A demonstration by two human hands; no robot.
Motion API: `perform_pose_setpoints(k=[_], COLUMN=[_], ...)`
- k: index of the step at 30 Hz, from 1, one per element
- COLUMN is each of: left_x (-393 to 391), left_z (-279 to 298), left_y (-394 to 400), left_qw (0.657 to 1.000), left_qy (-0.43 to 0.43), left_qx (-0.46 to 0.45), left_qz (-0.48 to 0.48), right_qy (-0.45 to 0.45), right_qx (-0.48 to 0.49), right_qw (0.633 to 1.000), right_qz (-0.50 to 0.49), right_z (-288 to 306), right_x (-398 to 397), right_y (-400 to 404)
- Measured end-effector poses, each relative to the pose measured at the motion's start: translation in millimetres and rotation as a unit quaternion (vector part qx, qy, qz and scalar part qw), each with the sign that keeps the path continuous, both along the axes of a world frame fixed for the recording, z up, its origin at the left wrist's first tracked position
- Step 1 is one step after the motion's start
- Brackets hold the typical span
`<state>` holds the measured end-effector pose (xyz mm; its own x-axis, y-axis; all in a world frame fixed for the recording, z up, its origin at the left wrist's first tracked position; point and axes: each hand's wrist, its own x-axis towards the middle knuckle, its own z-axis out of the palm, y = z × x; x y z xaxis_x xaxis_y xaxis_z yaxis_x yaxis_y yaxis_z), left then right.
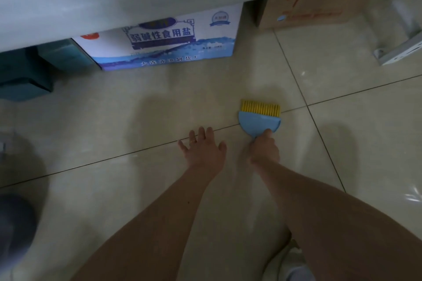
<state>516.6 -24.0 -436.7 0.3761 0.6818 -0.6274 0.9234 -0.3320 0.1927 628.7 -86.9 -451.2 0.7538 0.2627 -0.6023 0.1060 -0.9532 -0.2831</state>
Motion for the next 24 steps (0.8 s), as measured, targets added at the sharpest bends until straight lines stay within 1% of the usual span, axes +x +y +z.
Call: perform_pose_setpoints(k=[5,7,10,12,15,19,24], left_x=[-3.5,-4.4,-5.4,-8.5,-20.6,-48.2,-108.2], left_z=[3.3,7.8,17.4,27.2,48.8,84.6,137.4], left_y=[-0.7,-0.2,2.3,4.5,9.9,23.7,38.3], left_qw=[1.000,1.000,0.999,0.999,0.998,0.996,0.988], left_qy=[-0.012,-0.019,-0.031,-0.040,-0.060,-0.075,-0.086], left_qx=[-0.004,-0.004,-0.006,-0.003,0.006,0.035,0.092], left_qz=[0.004,0.003,0.004,0.001,0.005,0.041,0.092], right_qy=[0.033,0.052,0.086,0.108,0.092,0.068,0.096], right_qx=[0.025,0.016,0.009,0.025,0.047,0.087,0.136], right_qw=[0.995,0.995,0.995,0.993,0.995,0.990,0.972], right_qz=[-0.086,-0.082,-0.054,-0.036,0.018,0.083,0.167], right_z=[4.3,9.6,24.9,37.2,63.2,102.6,154.3], right_x=[-9.6,-14.6,-23.1,-31.3,-50.9,-78.7,-131.7], right_y=[3.3,5.6,13.1,20.5,34.4,53.0,74.5])
